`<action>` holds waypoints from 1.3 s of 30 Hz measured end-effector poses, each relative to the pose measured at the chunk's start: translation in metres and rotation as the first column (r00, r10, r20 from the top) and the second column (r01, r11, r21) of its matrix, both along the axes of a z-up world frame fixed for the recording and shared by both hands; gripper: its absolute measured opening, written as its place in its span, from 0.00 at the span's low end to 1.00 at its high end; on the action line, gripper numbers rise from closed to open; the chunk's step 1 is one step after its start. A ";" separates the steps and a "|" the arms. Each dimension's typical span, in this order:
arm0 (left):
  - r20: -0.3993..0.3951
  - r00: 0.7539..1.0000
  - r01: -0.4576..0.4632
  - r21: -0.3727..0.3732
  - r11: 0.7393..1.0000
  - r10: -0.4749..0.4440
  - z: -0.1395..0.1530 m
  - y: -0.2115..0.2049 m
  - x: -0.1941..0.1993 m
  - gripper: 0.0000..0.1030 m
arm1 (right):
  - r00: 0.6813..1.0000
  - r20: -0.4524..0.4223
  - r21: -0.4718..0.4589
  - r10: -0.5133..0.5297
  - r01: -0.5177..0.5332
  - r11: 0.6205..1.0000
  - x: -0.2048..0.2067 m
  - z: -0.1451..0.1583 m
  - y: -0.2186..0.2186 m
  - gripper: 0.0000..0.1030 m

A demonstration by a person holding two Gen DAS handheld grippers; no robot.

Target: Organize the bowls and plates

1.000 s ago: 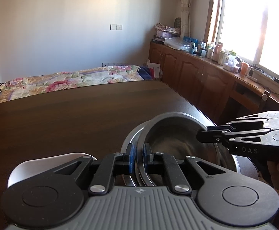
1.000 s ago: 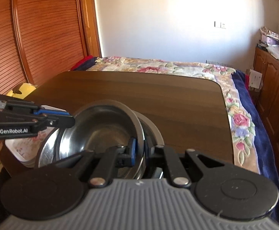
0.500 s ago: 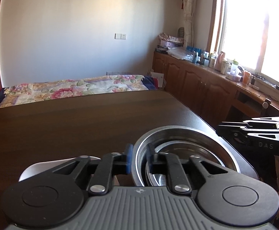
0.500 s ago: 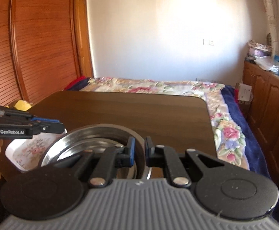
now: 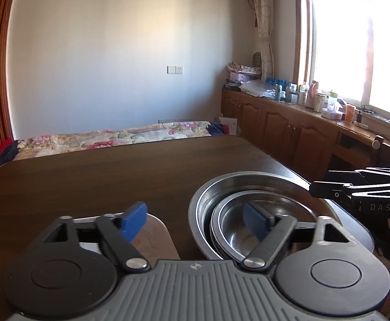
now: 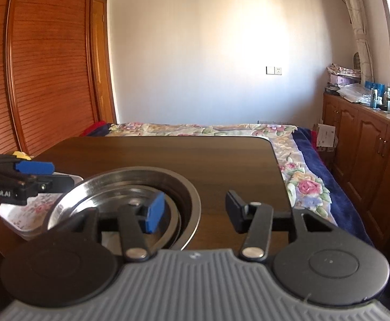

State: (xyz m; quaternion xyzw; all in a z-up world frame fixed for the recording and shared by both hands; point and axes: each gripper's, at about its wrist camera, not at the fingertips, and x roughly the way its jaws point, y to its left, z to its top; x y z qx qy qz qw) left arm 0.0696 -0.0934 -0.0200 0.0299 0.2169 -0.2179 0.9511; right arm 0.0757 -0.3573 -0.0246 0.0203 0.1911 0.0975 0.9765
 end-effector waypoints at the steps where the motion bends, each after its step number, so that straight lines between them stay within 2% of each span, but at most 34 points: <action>1: 0.009 1.000 -0.003 -0.001 1.000 0.003 -0.002 0.000 -0.001 0.84 | 1.000 0.004 0.004 -0.003 0.003 1.000 0.000 -0.002 0.000 0.51; 9: 0.004 1.000 0.004 -0.018 1.000 -0.004 -0.014 -0.002 -0.001 0.81 | 1.000 0.005 0.060 -0.017 0.017 0.998 0.001 -0.015 -0.004 0.51; 13: -0.011 1.000 0.010 -0.022 1.000 -0.010 -0.017 -0.003 0.000 0.70 | 1.000 -0.001 0.088 -0.017 0.017 0.996 0.001 -0.020 -0.006 0.51; 17: -0.037 0.999 0.006 -0.021 1.000 -0.007 -0.022 -0.004 0.001 0.55 | 1.000 0.001 0.104 -0.014 0.014 0.994 0.001 -0.023 -0.003 0.51; 20: -0.052 0.999 0.006 -0.018 1.000 -0.007 -0.023 -0.006 0.002 0.50 | 1.000 0.000 0.109 -0.010 0.010 0.994 0.002 -0.024 -0.002 0.51; 31: -0.073 0.997 0.010 -0.018 1.000 -0.012 -0.024 -0.008 0.006 0.41 | 1.000 -0.017 0.126 -0.001 0.003 0.992 0.005 -0.028 0.003 0.50; 39: -0.086 0.996 0.020 -0.016 1.000 -0.021 -0.024 -0.010 0.010 0.41 | 1.000 -0.021 0.132 0.012 -0.009 0.991 0.006 -0.028 0.006 0.47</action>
